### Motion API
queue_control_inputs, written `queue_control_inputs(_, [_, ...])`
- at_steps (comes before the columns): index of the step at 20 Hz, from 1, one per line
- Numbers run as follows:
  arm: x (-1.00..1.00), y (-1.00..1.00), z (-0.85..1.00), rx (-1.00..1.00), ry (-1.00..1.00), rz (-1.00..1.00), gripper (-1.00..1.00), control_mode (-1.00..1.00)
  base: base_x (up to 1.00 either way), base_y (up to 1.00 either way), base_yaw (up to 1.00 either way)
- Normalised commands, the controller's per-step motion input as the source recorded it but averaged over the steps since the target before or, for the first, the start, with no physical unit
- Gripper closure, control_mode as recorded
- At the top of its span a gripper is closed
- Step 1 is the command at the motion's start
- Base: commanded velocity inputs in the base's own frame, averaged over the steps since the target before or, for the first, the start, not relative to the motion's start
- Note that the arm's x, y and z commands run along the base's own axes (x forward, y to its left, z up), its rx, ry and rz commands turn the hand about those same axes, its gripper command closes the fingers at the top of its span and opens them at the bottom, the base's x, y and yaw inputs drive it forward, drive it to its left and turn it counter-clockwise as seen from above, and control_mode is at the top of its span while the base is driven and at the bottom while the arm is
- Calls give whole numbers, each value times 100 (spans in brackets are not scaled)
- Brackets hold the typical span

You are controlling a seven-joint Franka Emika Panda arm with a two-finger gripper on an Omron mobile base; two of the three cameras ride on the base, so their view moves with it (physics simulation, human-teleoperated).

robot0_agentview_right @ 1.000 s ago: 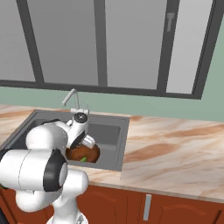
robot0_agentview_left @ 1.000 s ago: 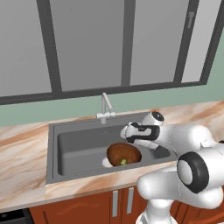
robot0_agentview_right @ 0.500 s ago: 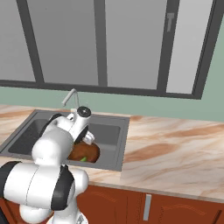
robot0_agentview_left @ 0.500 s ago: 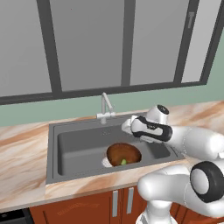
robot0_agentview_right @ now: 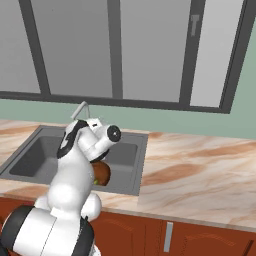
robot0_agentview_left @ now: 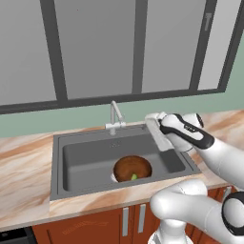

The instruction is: Pick the lemon wedge from the cabinet and place it in the bowl. Then pick the bowl and place it in the sink. Then turn on the sink facuet.

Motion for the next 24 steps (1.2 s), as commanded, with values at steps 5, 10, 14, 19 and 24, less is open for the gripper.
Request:
queue_control_inputs(5, [25,0,62,46,20,-39,-100,-100,0,0,0])
queue_control_inputs(10, [51,0,33,44,33,-27,-100,-100,0,0,0])
queue_control_inputs(14, [30,-9,5,50,35,-22,-100,-100,0,0,0])
queue_control_inputs(19, [1,-22,-34,53,31,-10,-100,-100,0,0,0])
queue_control_inputs(24, [19,-8,-13,46,10,-4,-100,-100,0,0,0])
